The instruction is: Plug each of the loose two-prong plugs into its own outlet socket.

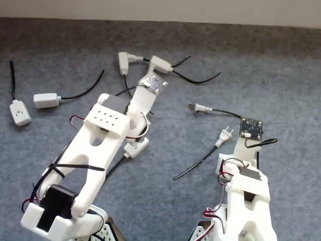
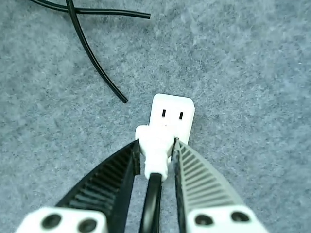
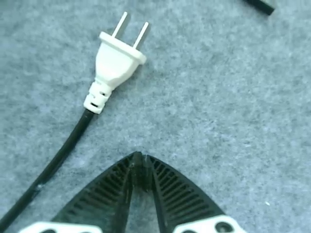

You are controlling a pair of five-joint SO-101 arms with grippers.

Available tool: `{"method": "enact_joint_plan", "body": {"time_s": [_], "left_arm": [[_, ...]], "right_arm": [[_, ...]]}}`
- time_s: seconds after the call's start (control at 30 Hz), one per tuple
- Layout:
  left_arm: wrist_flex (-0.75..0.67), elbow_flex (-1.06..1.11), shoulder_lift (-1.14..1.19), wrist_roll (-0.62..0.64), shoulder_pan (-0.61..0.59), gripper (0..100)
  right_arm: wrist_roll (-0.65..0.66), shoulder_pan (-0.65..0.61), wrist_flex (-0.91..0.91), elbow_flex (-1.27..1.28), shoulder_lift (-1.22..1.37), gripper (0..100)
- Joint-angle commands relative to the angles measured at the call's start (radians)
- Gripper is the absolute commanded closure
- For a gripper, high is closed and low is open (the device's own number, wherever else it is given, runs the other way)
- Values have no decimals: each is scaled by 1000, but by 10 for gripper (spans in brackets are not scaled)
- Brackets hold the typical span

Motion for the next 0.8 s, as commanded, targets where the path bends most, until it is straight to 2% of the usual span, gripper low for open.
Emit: {"method": "enact_joint_plan", "body": {"time_s": [0.0, 0.77], "left_arm": [[-44, 16, -41, 5, 33, 993], [-66, 30, -33, 6, 71, 993]], "right_arm": [[-6, -13, -24, -4, -10, 992], [-6, -13, -24, -4, -10, 992]]}}
